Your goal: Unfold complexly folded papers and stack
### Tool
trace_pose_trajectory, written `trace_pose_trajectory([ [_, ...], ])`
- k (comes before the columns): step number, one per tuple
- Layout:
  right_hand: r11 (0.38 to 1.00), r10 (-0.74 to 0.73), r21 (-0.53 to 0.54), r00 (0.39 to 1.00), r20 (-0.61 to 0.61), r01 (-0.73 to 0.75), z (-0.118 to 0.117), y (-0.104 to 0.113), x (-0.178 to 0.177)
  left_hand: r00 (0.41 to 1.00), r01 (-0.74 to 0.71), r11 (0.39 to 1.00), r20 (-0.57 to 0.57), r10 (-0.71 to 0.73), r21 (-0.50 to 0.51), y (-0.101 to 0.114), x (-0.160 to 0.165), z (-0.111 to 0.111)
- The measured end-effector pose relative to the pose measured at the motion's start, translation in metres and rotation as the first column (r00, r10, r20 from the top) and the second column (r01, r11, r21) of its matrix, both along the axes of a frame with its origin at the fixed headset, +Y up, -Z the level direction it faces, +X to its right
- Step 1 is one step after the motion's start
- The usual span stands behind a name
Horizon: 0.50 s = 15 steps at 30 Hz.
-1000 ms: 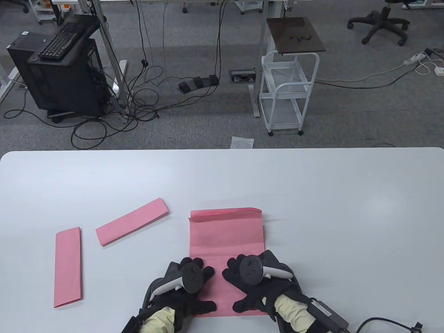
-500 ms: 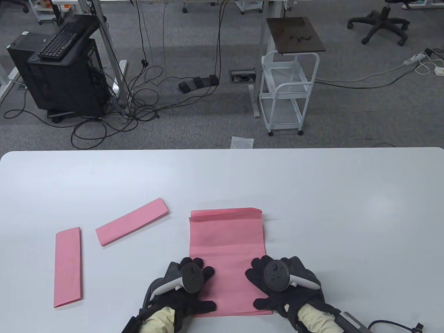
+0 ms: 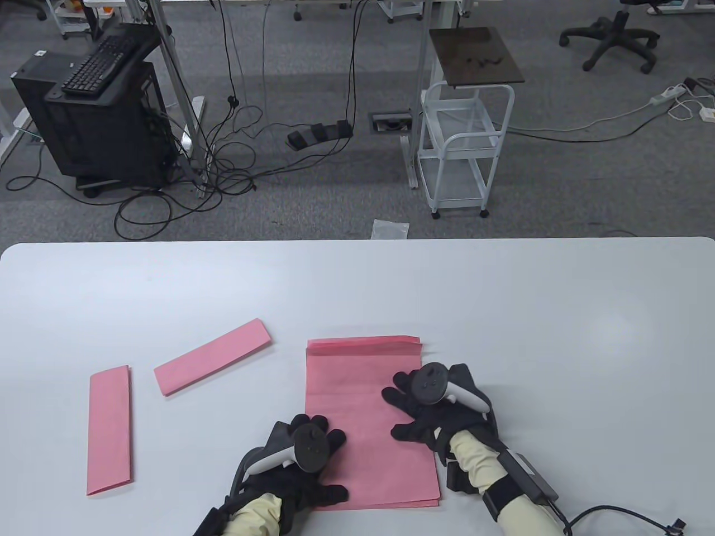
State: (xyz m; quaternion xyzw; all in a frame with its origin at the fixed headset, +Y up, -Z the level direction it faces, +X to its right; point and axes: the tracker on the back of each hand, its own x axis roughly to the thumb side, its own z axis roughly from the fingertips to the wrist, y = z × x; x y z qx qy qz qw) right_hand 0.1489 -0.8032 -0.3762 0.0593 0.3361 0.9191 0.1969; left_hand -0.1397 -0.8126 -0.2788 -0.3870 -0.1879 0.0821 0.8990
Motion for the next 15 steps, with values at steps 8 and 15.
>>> trace_pose_trajectory([
  [8, 0.989, 0.068, 0.136, 0.998, -0.018, -0.065, 0.007, 0.012, -0.012, 1.000, 0.002, 1.000, 0.002, -0.002, 0.001, 0.000, 0.000, 0.000],
  [15, 0.991, 0.087, 0.124, 0.923, -0.375, -0.043, 0.030, 0.011, -0.075, 1.000, 0.001, 1.000, 0.002, -0.001, 0.001, 0.000, 0.000, 0.001],
])
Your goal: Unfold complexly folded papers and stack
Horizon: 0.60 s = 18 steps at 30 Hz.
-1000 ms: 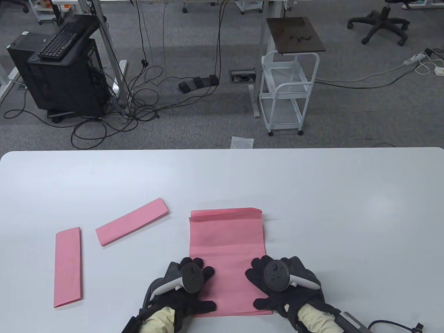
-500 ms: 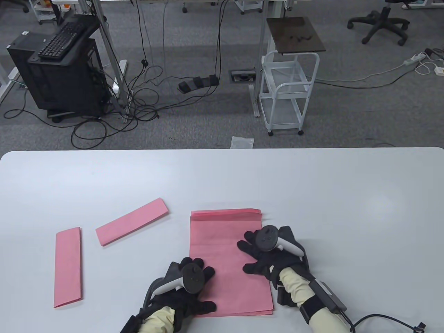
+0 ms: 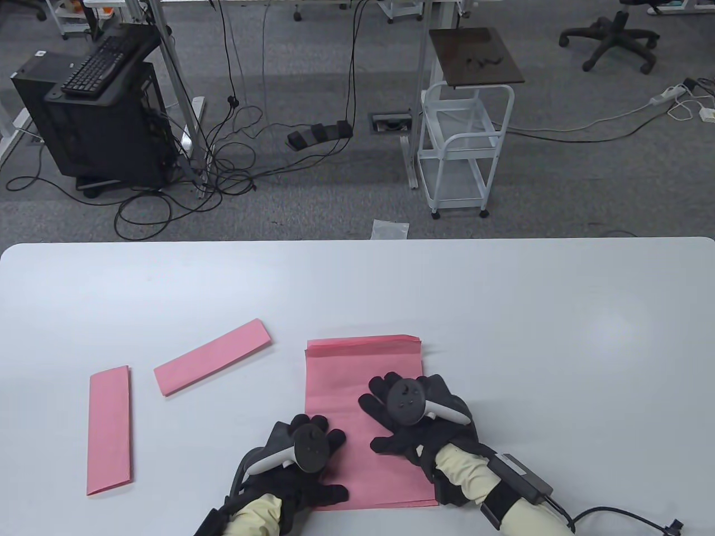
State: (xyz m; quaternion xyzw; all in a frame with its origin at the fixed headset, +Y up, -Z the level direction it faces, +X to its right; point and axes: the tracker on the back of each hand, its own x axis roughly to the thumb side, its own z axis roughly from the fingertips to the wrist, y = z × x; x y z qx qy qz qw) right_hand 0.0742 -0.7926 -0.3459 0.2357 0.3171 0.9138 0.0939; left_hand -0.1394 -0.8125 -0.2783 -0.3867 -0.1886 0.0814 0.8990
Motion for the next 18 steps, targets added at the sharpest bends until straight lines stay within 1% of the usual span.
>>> trace_pose_trajectory([
  [1, 1.000, 0.009, -0.010, 1.000, 0.000, -0.009, -0.004, -0.002, -0.003, 1.000, 0.000, 1.000, 0.000, 0.000, 0.000, 0.000, 0.000, 0.000],
  [3, 0.998, -0.008, -0.068, 0.999, 0.051, 0.012, -0.017, -0.006, -0.006, 1.000, -0.001, 1.000, -0.001, 0.001, 0.000, 0.000, 0.000, 0.000],
  [5, 0.993, -0.008, -0.119, 0.995, 0.100, 0.020, -0.035, -0.010, -0.006, 1.000, -0.001, 1.000, 0.000, 0.001, 0.000, 0.000, 0.000, 0.000],
  [7, 0.990, -0.022, -0.136, 0.983, 0.182, 0.047, -0.058, -0.012, 0.000, 1.000, -0.001, 1.000, -0.001, 0.001, 0.000, 0.000, 0.000, 0.000],
  [10, 0.987, -0.035, -0.141, 0.955, 0.294, 0.079, -0.079, -0.014, 0.010, 1.000, -0.003, 1.000, 0.000, 0.003, 0.000, 0.000, 0.000, 0.000],
  [13, 0.988, -0.030, -0.123, 0.905, 0.424, 0.090, -0.100, -0.013, 0.029, 1.000, -0.004, 1.000, 0.001, 0.004, 0.001, 0.000, 0.000, 0.000],
  [16, 0.987, -0.027, -0.122, 0.859, 0.511, 0.104, -0.110, -0.013, 0.047, 1.000, -0.004, 1.000, 0.001, 0.004, 0.001, 0.000, 0.000, 0.000],
  [18, 0.986, -0.044, -0.112, 0.841, 0.540, 0.124, -0.111, -0.014, 0.051, 1.000, -0.004, 1.000, 0.002, 0.004, 0.000, -0.001, 0.000, 0.000],
])
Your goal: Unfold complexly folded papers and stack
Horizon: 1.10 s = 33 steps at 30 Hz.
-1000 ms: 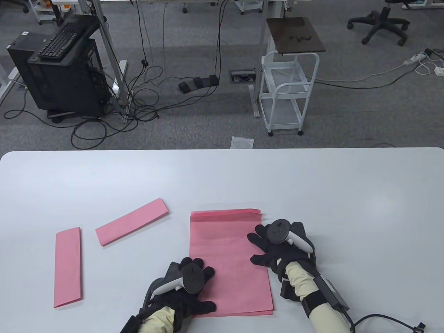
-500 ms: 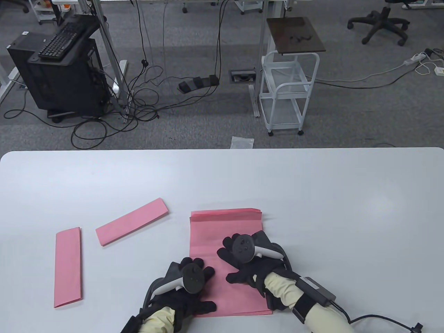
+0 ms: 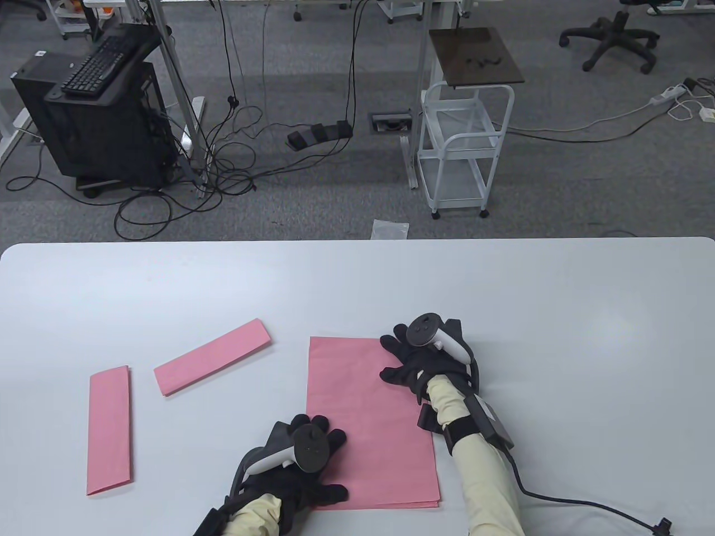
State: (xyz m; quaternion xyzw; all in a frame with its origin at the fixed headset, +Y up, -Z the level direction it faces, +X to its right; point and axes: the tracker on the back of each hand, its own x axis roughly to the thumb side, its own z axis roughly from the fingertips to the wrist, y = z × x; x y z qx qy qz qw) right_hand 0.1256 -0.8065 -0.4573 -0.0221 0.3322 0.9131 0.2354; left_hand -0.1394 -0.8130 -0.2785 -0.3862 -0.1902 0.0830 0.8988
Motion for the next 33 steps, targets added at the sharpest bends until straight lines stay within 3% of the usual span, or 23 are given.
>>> trace_pose_trajectory([
  [5, 0.997, 0.023, 0.067, 1.000, 0.005, -0.023, 0.004, 0.007, -0.005, 1.000, 0.003, 1.000, 0.001, -0.003, 0.000, 0.000, 0.000, 0.000],
  [8, 0.955, 0.045, 0.295, 0.996, -0.081, -0.019, 0.025, 0.025, -0.003, 1.000, 0.002, 1.000, 0.001, -0.002, -0.001, 0.000, 0.000, 0.000],
  [10, 0.937, 0.055, 0.350, 0.983, -0.174, 0.009, 0.047, 0.036, -0.003, 1.000, 0.001, 1.000, 0.001, -0.001, -0.001, 0.000, 0.000, 0.000],
  [13, 0.957, 0.081, 0.289, 0.934, -0.347, 0.024, 0.092, 0.039, -0.001, 1.000, 0.001, 1.000, 0.001, -0.001, -0.001, 0.000, 0.000, 0.000],
  [16, 0.985, 0.109, 0.169, 0.873, -0.476, -0.031, 0.140, 0.027, 0.002, 1.000, 0.002, 1.000, 0.000, -0.002, 0.000, 0.000, 0.000, 0.000],
  [18, 0.991, 0.117, 0.112, 0.859, -0.499, -0.070, 0.162, 0.015, 0.005, 1.000, 0.002, 1.000, -0.002, -0.002, 0.000, 0.000, 0.000, 0.000],
  [20, 0.992, 0.119, 0.091, 0.865, -0.488, -0.085, 0.169, 0.004, 0.008, 1.000, 0.002, 1.000, -0.003, -0.002, 0.000, 0.000, 0.000, 0.000],
  [23, 0.999, 0.016, 0.050, 0.901, -0.433, 0.006, 0.167, 0.000, 0.012, 1.000, 0.001, 1.000, -0.005, -0.001, 0.002, 0.000, 0.000, 0.000],
  [28, 0.999, 0.031, 0.045, 0.893, -0.448, -0.012, 0.167, -0.002, 0.013, 0.997, 0.014, 0.999, -0.073, -0.011, 0.049, 0.016, 0.011, 0.000],
  [30, 0.999, 0.007, 0.032, 0.898, -0.440, 0.008, 0.167, -0.003, 0.014, 1.000, 0.003, 0.992, -0.028, 0.001, 0.130, 0.024, 0.031, 0.004],
  [33, 0.999, 0.008, 0.035, 0.898, -0.440, 0.008, 0.167, -0.003, 0.014, 0.997, -0.057, 0.991, 0.059, 0.050, 0.124, 0.024, 0.059, 0.012],
])
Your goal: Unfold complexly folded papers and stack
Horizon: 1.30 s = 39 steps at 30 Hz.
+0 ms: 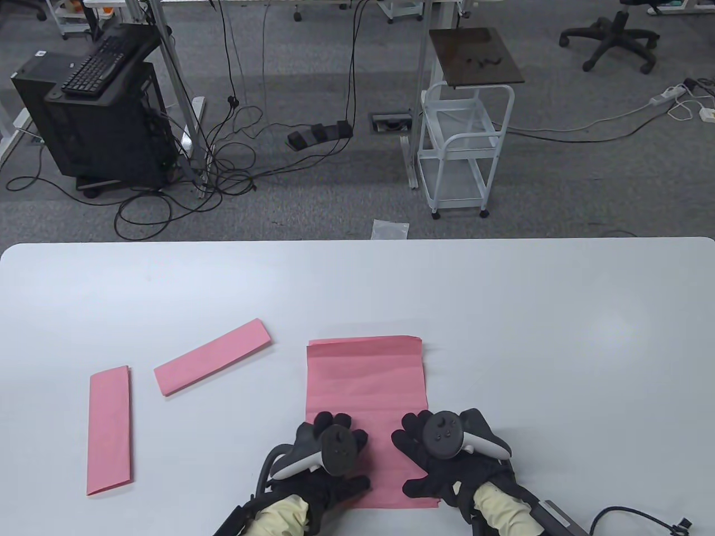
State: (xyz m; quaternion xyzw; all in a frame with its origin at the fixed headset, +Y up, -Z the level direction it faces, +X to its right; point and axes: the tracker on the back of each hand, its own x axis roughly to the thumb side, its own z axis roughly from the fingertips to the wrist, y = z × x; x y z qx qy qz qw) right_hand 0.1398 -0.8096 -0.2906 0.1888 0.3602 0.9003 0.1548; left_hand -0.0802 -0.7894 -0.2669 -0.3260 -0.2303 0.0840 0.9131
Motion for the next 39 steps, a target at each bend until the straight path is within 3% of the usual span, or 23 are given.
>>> trace_pose_trajectory([
  [3, 1.000, -0.003, -0.003, 1.000, 0.002, 0.003, 0.000, 0.000, 0.000, 0.997, 0.054, 0.997, 0.053, -0.051, -0.059, -0.010, 0.015, 0.004],
  [6, 1.000, -0.009, -0.007, 1.000, 0.006, 0.009, 0.000, 0.000, 0.001, 0.998, 0.051, 0.998, 0.033, -0.050, -0.046, -0.012, 0.004, 0.001],
  [13, 1.000, -0.009, -0.003, 1.000, 0.006, 0.009, 0.000, 0.000, 0.001, 0.987, 0.117, 0.984, -0.096, -0.130, -0.136, -0.009, -0.077, -0.005],
  [17, 1.000, -0.006, -0.002, 1.000, 0.007, 0.006, 0.000, 0.000, 0.001, 0.984, 0.078, 0.984, -0.146, -0.102, -0.160, -0.011, -0.093, -0.004],
  [21, 1.000, -0.008, -0.005, 1.000, 0.009, 0.008, 0.000, 0.000, 0.001, 0.986, 0.100, 0.986, -0.120, -0.117, -0.136, -0.001, -0.085, -0.006],
  [23, 1.000, -0.009, -0.006, 1.000, 0.008, 0.009, 0.000, 0.000, 0.001, 0.988, 0.117, 0.993, -0.097, -0.118, -0.020, 0.009, -0.072, -0.008],
  [25, 1.000, -0.014, -0.008, 1.000, 0.010, 0.014, 0.000, 0.000, 0.001, 0.996, 0.089, 0.996, -0.003, -0.089, 0.026, 0.014, -0.052, -0.010],
  [27, 1.000, -0.014, -0.009, 1.000, 0.010, 0.014, 0.000, -0.001, 0.001, 0.989, 0.095, 0.995, 0.118, -0.092, -0.015, 0.008, -0.024, -0.014],
  [30, 1.000, -0.016, -0.010, 1.000, 0.010, 0.016, 0.000, -0.001, 0.001, 0.976, 0.146, 0.988, 0.168, -0.137, -0.040, -0.003, -0.005, -0.022],
  [35, 1.000, -0.019, -0.011, 1.000, 0.011, 0.019, 0.001, -0.001, 0.001, 0.995, 0.098, 0.994, -0.009, -0.098, 0.038, -0.009, -0.020, -0.056],
  [39, 1.000, -0.018, -0.009, 1.000, 0.011, 0.018, 0.000, -0.001, 0.001, 0.976, 0.076, 0.997, -0.202, -0.077, -0.012, -0.011, -0.053, -0.076],
])
